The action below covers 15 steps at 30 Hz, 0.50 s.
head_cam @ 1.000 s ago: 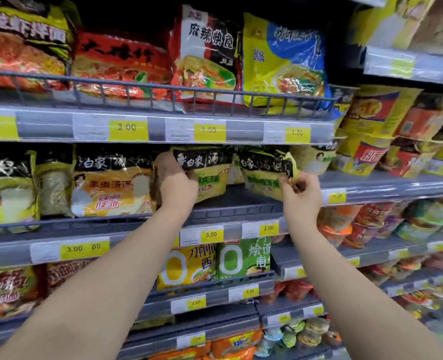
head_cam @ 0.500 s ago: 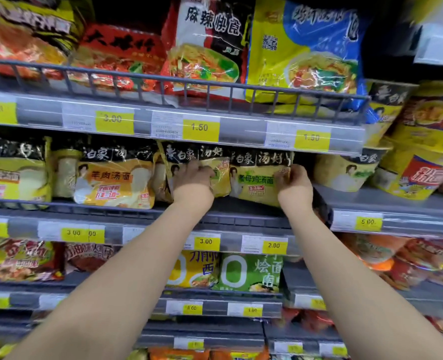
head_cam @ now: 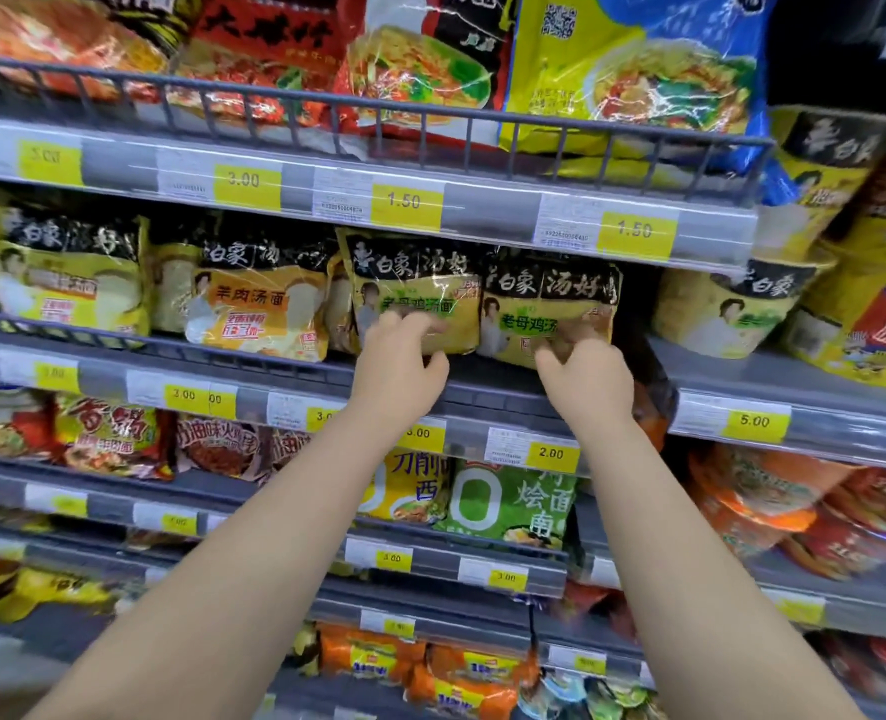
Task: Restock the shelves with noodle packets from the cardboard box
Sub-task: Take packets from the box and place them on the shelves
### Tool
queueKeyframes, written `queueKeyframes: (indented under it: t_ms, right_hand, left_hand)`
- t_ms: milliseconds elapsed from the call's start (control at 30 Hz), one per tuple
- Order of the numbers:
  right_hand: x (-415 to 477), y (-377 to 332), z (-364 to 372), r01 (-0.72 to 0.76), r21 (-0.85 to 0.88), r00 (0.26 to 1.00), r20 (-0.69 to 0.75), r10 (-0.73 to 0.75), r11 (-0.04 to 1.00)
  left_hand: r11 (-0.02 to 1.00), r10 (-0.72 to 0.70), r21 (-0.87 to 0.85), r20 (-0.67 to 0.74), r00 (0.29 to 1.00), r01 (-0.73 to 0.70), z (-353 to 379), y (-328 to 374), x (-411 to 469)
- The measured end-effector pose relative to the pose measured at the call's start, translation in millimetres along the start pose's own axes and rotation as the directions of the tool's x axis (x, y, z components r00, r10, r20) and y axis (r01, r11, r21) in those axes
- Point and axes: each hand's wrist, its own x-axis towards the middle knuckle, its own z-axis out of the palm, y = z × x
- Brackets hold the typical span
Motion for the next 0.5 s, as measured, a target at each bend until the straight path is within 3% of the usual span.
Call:
queueKeyframes:
  t_ms: [67, 200, 333, 500]
  right_hand:
    - [4.8, -3.2, 2.1, -0.023, -0.052, 0.998, 0.058, 0.026, 0.998]
    - [-15.5, -20.6, 4.6, 0.08, 0.047, 0.996, -0.033, -0.078, 0.996]
    - [-51.2, -49.4, 19.5, 0.229, 0.23, 0.973, -0.073, -0.218, 0.946]
    - [-110.0, -103.0, 49.6, 0.271, 0.386, 0.961, -0.054, -0.271, 0.882]
  left_hand:
    - [0.999, 0.014, -0.039, -0.017, 1.0, -0.014, -1.6, -5.7, -10.0]
    - [0.994, 0.027, -0.1, -0.052, 0.998, -0.032, -13.9, -12.4, -24.8]
    - [0.983, -0.044, -0.182, -0.078, 0.996, 0.029, -38.3, -25.2, -37.4]
    - [0.951, -0.203, -0.246, -0.035, 0.979, 0.189, -83.1, -68.1, -79.0]
